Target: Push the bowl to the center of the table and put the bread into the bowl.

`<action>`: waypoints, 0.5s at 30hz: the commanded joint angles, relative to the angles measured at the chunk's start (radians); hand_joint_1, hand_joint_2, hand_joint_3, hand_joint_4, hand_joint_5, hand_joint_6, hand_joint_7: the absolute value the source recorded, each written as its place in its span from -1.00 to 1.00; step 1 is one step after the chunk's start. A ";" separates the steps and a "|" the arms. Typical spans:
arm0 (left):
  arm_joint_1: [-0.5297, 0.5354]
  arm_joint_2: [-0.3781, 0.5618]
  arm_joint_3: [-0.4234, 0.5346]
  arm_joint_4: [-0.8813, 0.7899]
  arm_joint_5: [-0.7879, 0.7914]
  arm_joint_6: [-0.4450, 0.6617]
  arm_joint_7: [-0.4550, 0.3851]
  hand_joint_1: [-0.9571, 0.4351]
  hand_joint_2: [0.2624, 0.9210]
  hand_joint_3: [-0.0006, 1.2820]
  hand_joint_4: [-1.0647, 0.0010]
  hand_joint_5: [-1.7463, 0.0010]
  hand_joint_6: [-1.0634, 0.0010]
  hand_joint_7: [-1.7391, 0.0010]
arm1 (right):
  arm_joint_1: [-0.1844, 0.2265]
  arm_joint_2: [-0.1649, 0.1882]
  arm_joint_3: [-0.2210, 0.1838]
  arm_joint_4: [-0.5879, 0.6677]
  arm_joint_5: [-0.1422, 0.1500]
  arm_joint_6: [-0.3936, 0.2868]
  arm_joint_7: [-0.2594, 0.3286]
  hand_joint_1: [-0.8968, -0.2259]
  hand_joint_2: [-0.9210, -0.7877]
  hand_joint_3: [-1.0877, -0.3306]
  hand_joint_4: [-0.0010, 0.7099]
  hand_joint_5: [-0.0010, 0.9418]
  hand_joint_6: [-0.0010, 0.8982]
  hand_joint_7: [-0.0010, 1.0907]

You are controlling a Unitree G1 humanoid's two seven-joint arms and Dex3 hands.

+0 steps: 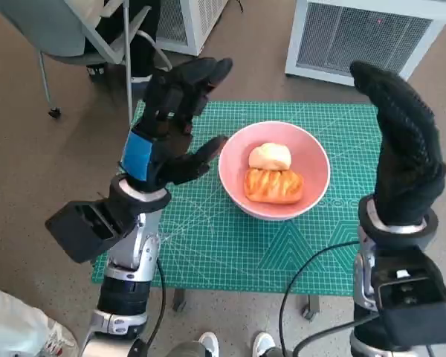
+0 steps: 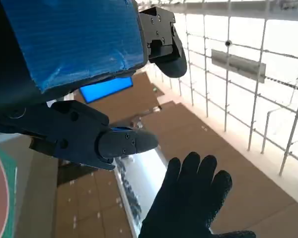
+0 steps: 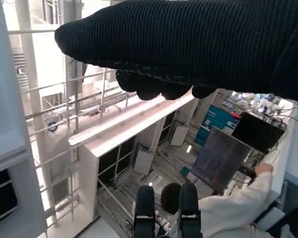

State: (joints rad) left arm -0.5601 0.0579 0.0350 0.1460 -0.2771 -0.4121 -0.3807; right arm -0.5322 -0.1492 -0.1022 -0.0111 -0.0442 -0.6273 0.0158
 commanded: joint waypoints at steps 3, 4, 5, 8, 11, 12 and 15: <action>0.022 -0.003 0.005 -0.034 0.007 -0.017 0.011 -0.12 0.90 -0.31 1.00 0.05 1.00 -0.24 | -0.015 -0.006 -0.002 0.042 -0.013 -0.007 -0.007 0.50 -1.00 0.52 0.21 -0.99 -0.76 0.34; 0.023 -0.003 0.005 -0.036 0.006 -0.019 0.011 -0.12 0.89 -0.30 1.00 0.04 1.00 -0.24 | -0.017 -0.007 -0.002 0.047 -0.014 -0.010 -0.008 0.50 -1.00 0.52 0.21 -0.99 -0.76 0.34; 0.026 -0.002 0.005 -0.040 0.007 -0.023 0.010 -0.12 0.87 -0.29 1.00 0.04 1.00 -0.24 | -0.019 -0.008 -0.003 0.052 -0.017 -0.012 -0.009 0.50 -1.00 0.51 0.22 -0.99 -0.76 0.34; 0.030 -0.002 0.003 -0.046 0.007 -0.033 0.007 -0.13 0.79 -0.21 1.00 0.03 1.00 -0.25 | -0.022 -0.011 -0.005 0.062 -0.021 -0.016 -0.011 0.50 -1.00 0.51 0.22 -0.99 -0.76 0.34; 0.033 -0.002 0.001 -0.052 -0.013 -0.034 -0.008 -0.15 0.75 -0.18 1.00 0.02 1.00 -0.26 | -0.022 -0.013 -0.005 0.064 -0.022 -0.015 -0.011 0.49 -1.00 0.51 0.22 -0.99 -0.77 0.34; 0.034 -0.002 0.001 -0.054 -0.018 -0.032 -0.011 -0.15 0.74 -0.17 1.00 0.02 1.00 -0.26 | -0.021 -0.014 -0.005 0.064 -0.022 -0.014 -0.011 0.49 -1.00 0.51 0.22 -0.99 -0.77 0.34; 0.037 -0.002 0.000 -0.063 -0.034 -0.026 -0.024 -0.15 0.71 -0.14 1.00 0.03 1.00 -0.24 | -0.018 -0.014 -0.004 0.059 -0.025 -0.009 -0.011 0.48 -1.00 0.51 0.22 -0.99 -0.77 0.33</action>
State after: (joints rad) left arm -0.5354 0.0577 0.0367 0.1050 -0.2943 -0.4318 -0.3916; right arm -0.5612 -0.1548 -0.1055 0.0407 -0.0528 -0.6424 0.0120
